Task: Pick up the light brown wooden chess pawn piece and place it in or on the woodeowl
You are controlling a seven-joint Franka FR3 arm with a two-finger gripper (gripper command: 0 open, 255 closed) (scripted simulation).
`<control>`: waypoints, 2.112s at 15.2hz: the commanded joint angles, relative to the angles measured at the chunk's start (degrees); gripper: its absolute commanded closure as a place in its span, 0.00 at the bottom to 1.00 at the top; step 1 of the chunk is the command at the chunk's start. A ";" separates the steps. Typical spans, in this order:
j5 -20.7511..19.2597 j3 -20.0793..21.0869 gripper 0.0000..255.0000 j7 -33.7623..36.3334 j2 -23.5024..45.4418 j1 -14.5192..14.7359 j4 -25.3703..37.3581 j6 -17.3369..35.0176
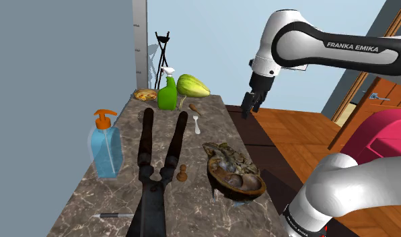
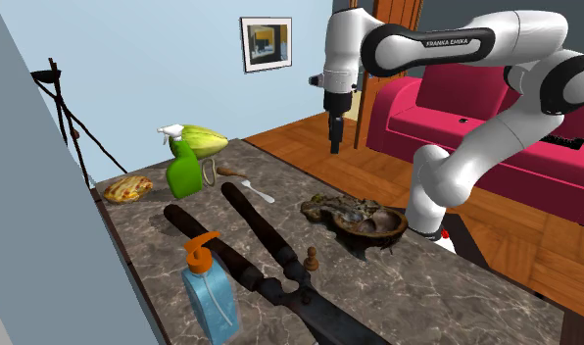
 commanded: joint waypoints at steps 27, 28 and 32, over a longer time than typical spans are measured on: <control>3.32 31.84 0.00 34.48 31.24 6.52 11.47 15.42; 3.27 31.91 0.00 34.53 31.41 6.53 10.82 16.21; 3.02 32.26 0.00 34.81 32.22 6.53 8.36 19.39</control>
